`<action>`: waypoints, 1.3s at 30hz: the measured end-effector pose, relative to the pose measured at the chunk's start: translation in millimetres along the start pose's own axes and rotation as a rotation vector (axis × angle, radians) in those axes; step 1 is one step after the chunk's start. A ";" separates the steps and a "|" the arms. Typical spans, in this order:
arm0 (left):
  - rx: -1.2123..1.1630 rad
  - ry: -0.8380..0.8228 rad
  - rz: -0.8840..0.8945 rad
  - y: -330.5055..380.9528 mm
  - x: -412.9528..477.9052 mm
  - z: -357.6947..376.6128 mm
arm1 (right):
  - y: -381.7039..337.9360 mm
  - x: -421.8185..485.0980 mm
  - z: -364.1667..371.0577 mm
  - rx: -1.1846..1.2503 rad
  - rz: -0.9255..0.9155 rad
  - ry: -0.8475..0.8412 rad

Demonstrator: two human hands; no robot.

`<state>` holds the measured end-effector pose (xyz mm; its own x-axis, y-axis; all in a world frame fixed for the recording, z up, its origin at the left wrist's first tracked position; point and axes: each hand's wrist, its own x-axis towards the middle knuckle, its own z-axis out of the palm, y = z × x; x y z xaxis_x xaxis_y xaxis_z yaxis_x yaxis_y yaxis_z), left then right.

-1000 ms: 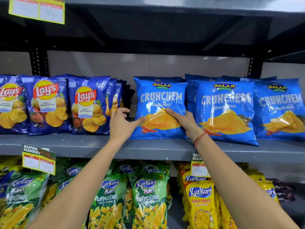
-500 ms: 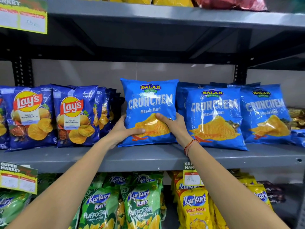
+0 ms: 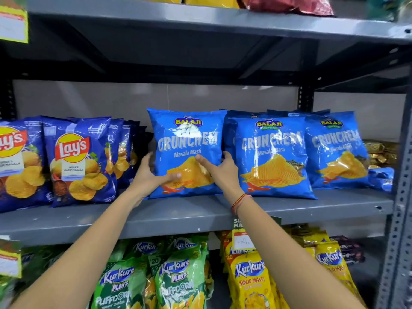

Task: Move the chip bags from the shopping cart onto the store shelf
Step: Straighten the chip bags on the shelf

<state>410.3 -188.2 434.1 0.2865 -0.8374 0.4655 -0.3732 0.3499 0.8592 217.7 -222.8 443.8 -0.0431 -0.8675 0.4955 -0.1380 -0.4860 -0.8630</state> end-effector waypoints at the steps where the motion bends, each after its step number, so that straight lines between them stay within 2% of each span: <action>1: -0.014 0.112 0.043 4.9 -4.4 3.2 | -5.9 -4.8 -1.9 -0.027 -0.034 0.022; 3: -0.030 0.362 0.201 17.9 -15.8 14.7 | -18.9 -15.9 -9.6 -0.074 -0.138 0.060; 5: -0.031 0.498 0.390 34.2 -26.0 33.1 | -30.8 -27.0 -24.0 -0.112 -0.237 0.096; 7: -0.017 0.471 0.519 52.3 -31.6 58.5 | -40.0 -32.9 -45.3 -0.148 -0.299 0.157; 11: 0.042 0.195 0.603 78.3 -34.2 115.4 | -39.7 -24.2 -100.5 -0.179 -0.340 0.343; 14: 0.101 0.042 0.523 79.2 -27.2 150.5 | -23.6 -5.4 -143.3 -0.204 -0.294 0.474; 17: 0.112 -0.105 0.263 75.3 -15.8 173.7 | 0.8 13.3 -175.1 -0.207 -0.178 0.468; 21: -0.063 -0.291 -0.170 73.9 -2.4 187.2 | 25.8 32.5 -194.3 -0.071 0.081 0.169; 23: -0.104 -0.372 -0.273 73.2 0.3 187.6 | 35.8 39.3 -198.4 -0.004 0.166 -0.001; 26: -0.122 -0.459 -0.304 67.8 1.2 185.0 | 51.5 49.4 -203.2 0.093 0.218 -0.150; 29: -0.141 -0.483 -0.281 61.8 3.2 185.8 | 56.9 54.7 -205.1 0.144 0.177 -0.202; 35: -0.257 -0.263 -0.141 61.4 -0.6 197.1 | 57.9 68.0 -202.5 0.175 0.057 -0.181; 39: -0.215 -0.161 -0.083 57.7 -4.1 200.5 | 64.7 74.2 -198.5 0.165 0.024 -0.178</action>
<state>210.6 -248.8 439.2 0.1579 -0.9169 0.3665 -0.1538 0.3438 0.9264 9.2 -297.6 444.4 0.1324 -0.8768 0.4623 0.0251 -0.4633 -0.8858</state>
